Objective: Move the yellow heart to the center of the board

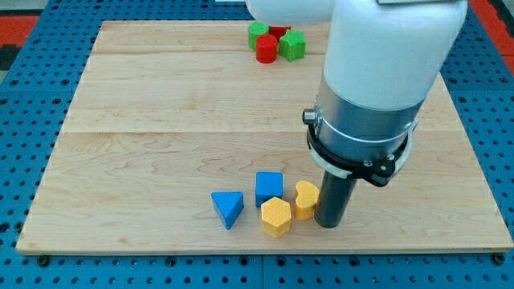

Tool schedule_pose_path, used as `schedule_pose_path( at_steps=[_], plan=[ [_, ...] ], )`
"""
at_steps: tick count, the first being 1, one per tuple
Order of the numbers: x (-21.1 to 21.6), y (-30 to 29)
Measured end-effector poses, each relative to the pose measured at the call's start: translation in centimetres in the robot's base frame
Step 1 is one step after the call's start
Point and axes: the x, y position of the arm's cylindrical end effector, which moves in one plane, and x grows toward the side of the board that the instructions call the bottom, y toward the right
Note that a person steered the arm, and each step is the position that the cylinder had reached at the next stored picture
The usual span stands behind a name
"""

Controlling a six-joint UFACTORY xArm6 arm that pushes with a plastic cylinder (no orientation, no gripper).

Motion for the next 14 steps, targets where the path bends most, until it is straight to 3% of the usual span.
schedule_pose_path(
  at_steps=[3, 4, 6, 8, 10, 11, 13, 14],
  plan=[
    [-5.8, -1.7],
    [-4.5, 2.1],
    [-4.1, -4.7],
    [-11.5, -6.0],
    [-10.3, -6.7],
    [-12.1, -8.7],
    [-19.8, -8.7],
    [-19.4, -7.0]
  ],
)
